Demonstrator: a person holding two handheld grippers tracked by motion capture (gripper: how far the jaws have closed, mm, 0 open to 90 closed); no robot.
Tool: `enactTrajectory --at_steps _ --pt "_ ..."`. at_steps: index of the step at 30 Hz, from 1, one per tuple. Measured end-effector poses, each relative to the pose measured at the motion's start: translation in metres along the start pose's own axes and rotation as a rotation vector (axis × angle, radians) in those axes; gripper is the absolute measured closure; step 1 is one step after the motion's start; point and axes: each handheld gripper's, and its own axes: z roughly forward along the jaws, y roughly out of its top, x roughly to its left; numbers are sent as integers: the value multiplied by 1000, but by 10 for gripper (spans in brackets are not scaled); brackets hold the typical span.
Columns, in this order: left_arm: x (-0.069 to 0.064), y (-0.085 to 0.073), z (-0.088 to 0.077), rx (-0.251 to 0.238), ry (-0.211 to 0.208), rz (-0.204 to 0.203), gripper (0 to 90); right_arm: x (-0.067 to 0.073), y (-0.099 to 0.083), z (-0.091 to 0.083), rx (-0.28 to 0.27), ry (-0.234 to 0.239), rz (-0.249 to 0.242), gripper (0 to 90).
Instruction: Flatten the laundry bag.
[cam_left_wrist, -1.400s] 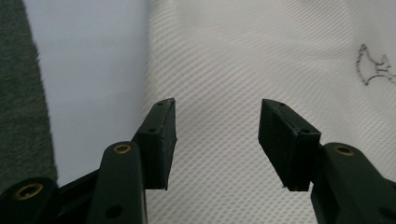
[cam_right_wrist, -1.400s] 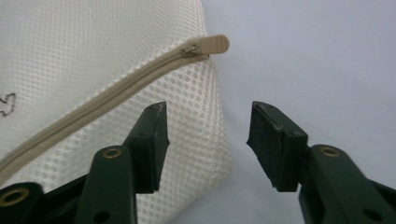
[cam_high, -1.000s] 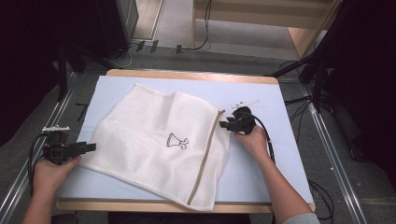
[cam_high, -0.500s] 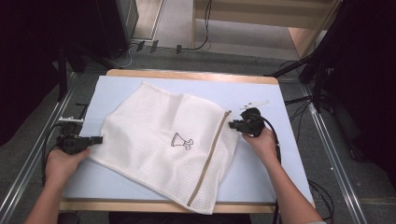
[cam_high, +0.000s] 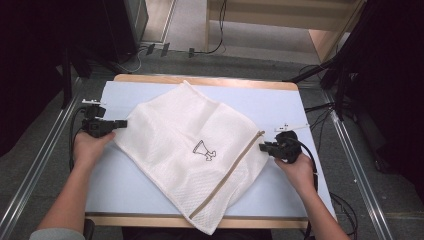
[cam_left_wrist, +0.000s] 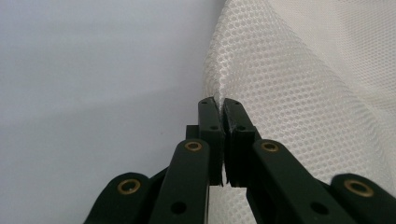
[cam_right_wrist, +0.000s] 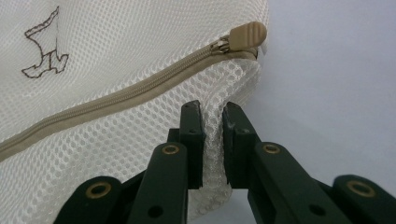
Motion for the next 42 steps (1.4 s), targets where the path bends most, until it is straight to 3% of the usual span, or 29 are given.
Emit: enactTrajectory --at_steps 2,17,23,26,29,32,42 --pt "1 3 3 1 -2 1 885 3 -5 -2 3 4 9 815" --pt "-4 19 19 7 -1 22 861 33 -30 -8 61 32 -47 794" --pt "-8 20 10 0 -5 27 590 22 -28 -19 24 54 -18 634" --pt "-11 20 0 0 0 38 484 16 -26 -30 -23 52 -5 569" --pt "-15 17 -11 -24 8 56 434 12 -20 -38 -81 72 8 544" --pt "-19 13 -23 -47 2 40 431 13 -12 -36 -87 49 -13 541" --pt "-37 -30 -43 -7 31 27 435 6 14 -20 -105 37 -19 554"
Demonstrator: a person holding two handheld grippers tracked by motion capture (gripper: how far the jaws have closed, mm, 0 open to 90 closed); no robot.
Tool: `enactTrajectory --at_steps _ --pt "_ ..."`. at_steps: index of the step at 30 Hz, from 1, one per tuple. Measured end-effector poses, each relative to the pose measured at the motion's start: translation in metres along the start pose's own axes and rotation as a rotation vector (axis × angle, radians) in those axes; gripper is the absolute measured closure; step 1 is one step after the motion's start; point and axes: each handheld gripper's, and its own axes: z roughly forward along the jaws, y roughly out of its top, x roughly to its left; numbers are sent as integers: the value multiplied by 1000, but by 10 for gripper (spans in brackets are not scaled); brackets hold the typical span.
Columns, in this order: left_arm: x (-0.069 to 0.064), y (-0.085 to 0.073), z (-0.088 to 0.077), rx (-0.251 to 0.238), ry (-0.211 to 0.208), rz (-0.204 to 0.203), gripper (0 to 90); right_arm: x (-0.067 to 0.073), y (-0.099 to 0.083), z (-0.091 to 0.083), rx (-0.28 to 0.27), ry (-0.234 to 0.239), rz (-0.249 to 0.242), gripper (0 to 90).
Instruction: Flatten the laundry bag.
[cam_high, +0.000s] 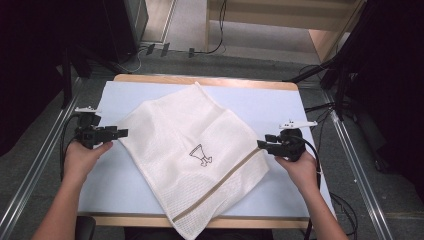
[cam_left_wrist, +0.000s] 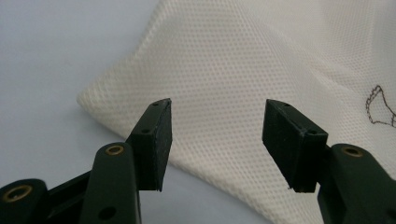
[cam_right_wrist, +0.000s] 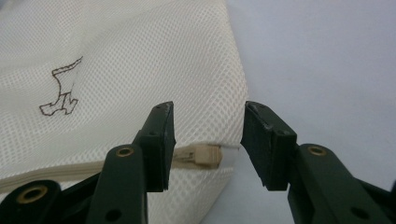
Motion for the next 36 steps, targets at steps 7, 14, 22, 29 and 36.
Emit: enactTrajectory --at_steps 7,14,22,29,36 --pt "-18 -30 -1 44 1 8 460 -8 7 14 9 -6 -1 552" --pt "-36 -50 0 73 -7 -3 474 -11 12 22 11 -9 -4 547" --pt "-43 -61 11 112 -22 -43 503 -9 17 31 22 -7 -17 542" --pt "-48 -58 25 120 -22 -60 500 -11 17 41 29 -7 -15 518" --pt "-59 -54 34 136 6 1 710 -12 20 63 72 -24 -31 477"
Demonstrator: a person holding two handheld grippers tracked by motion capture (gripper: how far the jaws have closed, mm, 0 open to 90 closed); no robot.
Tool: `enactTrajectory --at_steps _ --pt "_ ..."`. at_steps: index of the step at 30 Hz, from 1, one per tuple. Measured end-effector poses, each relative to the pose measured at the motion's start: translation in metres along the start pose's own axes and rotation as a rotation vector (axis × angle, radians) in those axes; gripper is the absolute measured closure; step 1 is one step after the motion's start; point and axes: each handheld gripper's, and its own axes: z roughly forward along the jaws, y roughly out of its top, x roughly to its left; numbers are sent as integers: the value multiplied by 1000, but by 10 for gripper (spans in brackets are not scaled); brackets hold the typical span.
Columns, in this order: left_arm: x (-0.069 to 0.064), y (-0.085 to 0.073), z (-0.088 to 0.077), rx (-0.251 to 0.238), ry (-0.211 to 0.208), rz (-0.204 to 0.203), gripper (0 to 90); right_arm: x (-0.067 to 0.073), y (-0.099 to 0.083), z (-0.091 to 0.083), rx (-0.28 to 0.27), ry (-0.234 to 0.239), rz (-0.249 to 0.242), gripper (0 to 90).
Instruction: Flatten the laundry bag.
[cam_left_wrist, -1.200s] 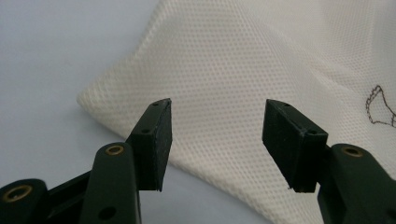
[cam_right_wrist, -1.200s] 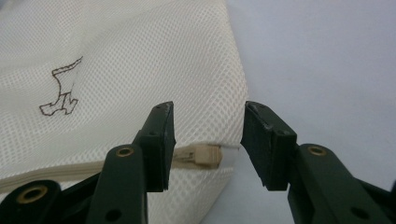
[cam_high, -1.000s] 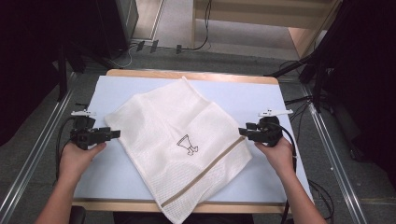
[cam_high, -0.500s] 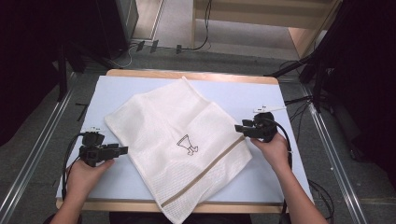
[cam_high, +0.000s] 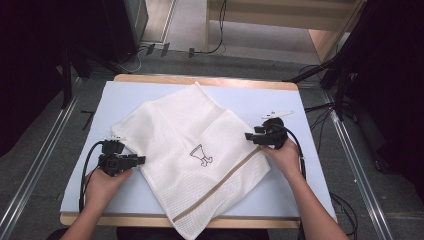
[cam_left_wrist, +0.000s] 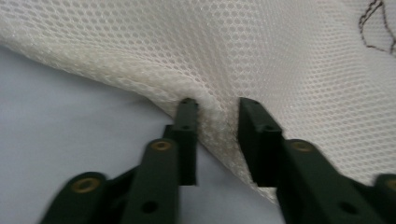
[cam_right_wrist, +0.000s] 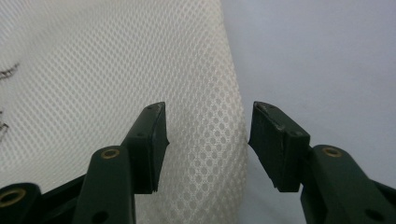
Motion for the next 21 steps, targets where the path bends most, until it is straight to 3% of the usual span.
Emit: enactTrajectory --at_steps 2,4,8,10,21 --pt "-2 3 2 6 3 15 791 0 -1 7 29 0 -11 505" --pt "0 5 3 15 -30 2 848 0 -2 10 55 3 -9 566" --pt "6 10 1 4 -73 -8 871 0 -1 6 64 15 29 740" --pt "7 13 -2 -16 -72 -2 874 0 0 4 73 31 37 803" --pt "22 48 5 -74 -64 24 876 10 -7 -10 73 36 26 820"
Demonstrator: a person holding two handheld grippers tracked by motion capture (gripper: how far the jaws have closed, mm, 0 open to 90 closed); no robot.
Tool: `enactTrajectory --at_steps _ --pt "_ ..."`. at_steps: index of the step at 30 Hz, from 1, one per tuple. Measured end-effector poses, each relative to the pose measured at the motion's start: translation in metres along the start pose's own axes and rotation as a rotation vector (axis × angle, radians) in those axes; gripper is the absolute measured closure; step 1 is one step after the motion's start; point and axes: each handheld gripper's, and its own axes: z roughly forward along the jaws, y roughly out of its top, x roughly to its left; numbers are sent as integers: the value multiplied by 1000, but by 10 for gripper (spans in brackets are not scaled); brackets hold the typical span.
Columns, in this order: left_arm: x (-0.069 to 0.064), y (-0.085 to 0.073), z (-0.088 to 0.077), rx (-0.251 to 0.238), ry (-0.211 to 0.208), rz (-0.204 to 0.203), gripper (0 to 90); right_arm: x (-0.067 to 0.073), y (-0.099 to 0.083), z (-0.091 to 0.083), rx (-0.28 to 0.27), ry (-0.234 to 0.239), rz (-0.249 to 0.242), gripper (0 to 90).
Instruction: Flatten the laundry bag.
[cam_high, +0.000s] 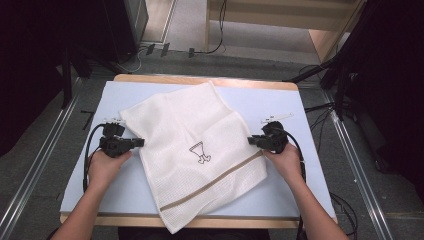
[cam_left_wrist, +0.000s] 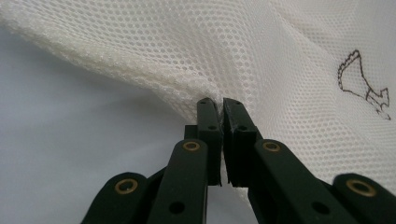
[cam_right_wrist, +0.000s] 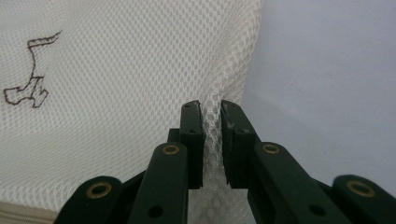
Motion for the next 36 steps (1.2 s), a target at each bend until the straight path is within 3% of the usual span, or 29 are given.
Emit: enactTrajectory --at_steps 13,22,27,29,31,33,36 --pt "8 40 23 -26 -16 48 869 15 -24 -19 -16 18 10 816" --pt "9 56 36 -21 -30 57 859 25 -40 -25 -22 36 31 815" --pt "9 60 42 -6 -22 69 845 28 -45 -25 -28 21 13 808" --pt "9 60 43 2 -20 69 810 28 -46 -24 -23 17 16 797" --pt "9 59 43 12 -25 61 703 27 -47 -24 -25 17 14 777" --pt "7 58 39 5 -15 66 609 28 -46 -26 -34 9 11 726" --pt "4 52 31 -12 -9 70 539 27 -48 -29 -50 8 5 645"
